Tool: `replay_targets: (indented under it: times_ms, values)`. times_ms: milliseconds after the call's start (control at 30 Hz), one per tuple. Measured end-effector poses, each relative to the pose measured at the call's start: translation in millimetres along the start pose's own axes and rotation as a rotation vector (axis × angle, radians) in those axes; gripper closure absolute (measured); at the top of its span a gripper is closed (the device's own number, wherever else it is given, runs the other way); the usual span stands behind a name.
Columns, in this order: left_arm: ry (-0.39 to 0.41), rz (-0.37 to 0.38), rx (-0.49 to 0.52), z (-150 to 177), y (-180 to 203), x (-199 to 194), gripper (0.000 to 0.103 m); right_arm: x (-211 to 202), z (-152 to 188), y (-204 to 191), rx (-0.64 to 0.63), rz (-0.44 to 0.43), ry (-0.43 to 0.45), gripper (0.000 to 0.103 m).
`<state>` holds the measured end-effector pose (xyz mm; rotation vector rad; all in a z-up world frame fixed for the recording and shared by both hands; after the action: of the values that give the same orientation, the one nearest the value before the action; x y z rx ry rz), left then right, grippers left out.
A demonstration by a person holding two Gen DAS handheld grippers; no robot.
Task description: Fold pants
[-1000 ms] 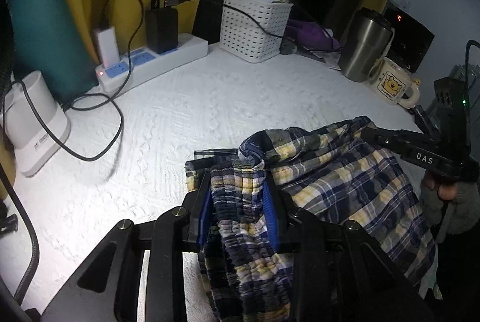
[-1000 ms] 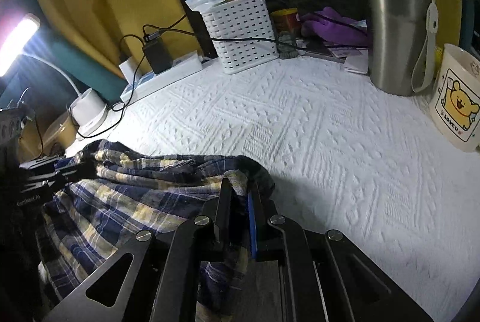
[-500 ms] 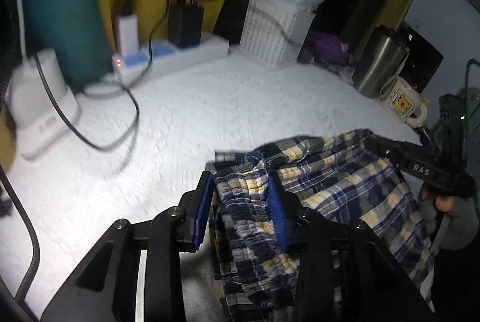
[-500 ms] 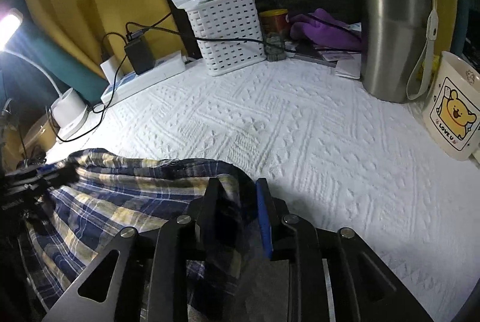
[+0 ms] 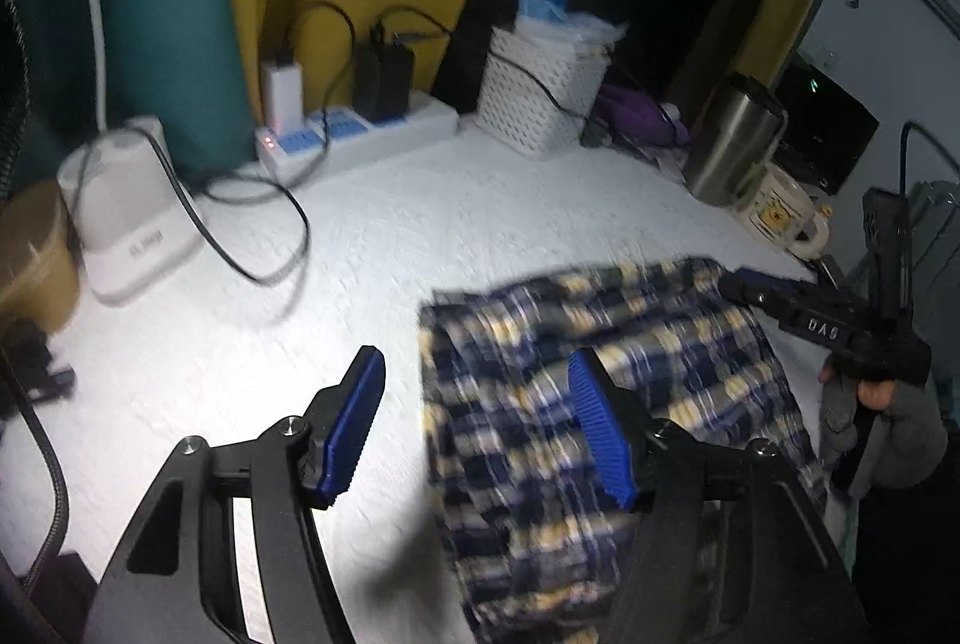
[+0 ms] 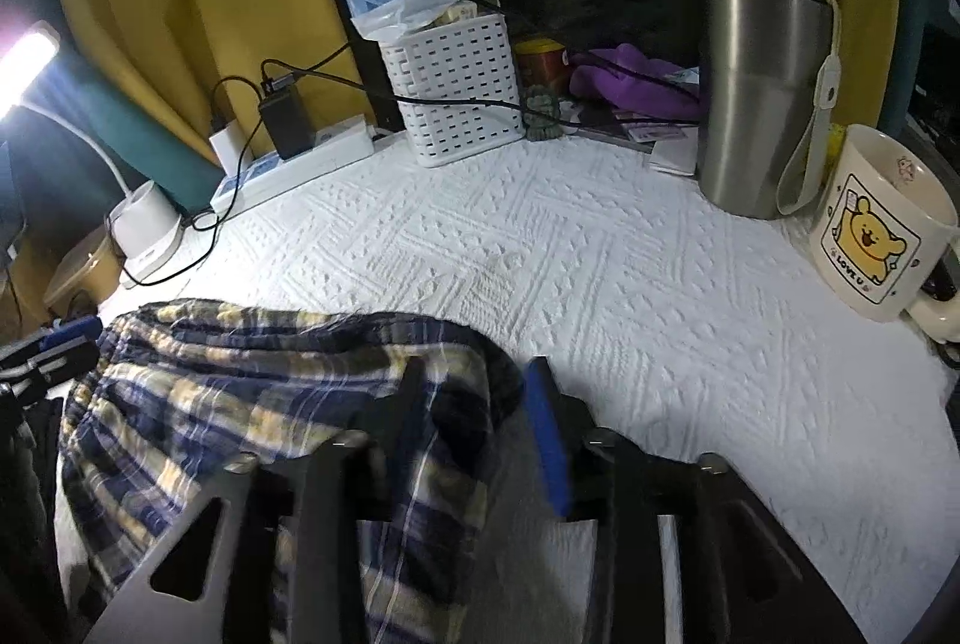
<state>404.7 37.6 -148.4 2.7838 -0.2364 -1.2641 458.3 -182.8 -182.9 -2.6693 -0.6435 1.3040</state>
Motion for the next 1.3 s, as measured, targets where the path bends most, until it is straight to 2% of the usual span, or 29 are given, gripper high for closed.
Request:
replay_targets:
  times_ms: [67, 233, 433, 633, 833, 1033, 1200, 1300]
  values:
    - [-0.028, -0.002, 0.013, 11, 5, 7, 0.039, -5, 2, -5, -0.008, -0.011, 0.008, 0.037]
    - [-0.092, -0.015, 0.026, 34, 8, 23, 0.039, -8, 18, -18, -0.046, -0.017, -0.028, 0.037]
    - [-0.094, -0.04, 0.024, 40, 0, 25, 0.037, -2, 47, -19, -0.1, 0.006, -0.097, 0.037]
    - [-0.096, -0.07, 0.035, 50, -8, 26, 0.035, -6, 65, -14, -0.126, 0.044, -0.12, 0.037]
    - [-0.1, -0.084, 0.003, 51, -11, 20, 0.035, -21, 76, -9, -0.137, 0.067, -0.102, 0.036]
    - [-0.039, -0.058, -0.04, 41, -11, -14, 0.035, -42, 77, 2, -0.07, 0.053, -0.059, 0.036]
    - [-0.072, -0.028, -0.031, 47, -3, -7, 0.035, -54, 71, 8, -0.044, 0.043, -0.035, 0.035]
    - [-0.091, 0.004, -0.048, 48, 3, 3, 0.035, -59, 62, 8, -0.032, 0.023, -0.008, 0.026]
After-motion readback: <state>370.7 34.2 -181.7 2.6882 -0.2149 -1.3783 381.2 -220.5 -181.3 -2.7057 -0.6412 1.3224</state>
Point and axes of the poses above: each gripper's, at about its wrist camera, not at the fingertips, and x roughly the way its jaws point, y to its right, z to its underside, the point moved 10 cm from there along x, roughly the way its jaws point, and after that the axes turned 10 degrees about -z, right-handed, at the moved point
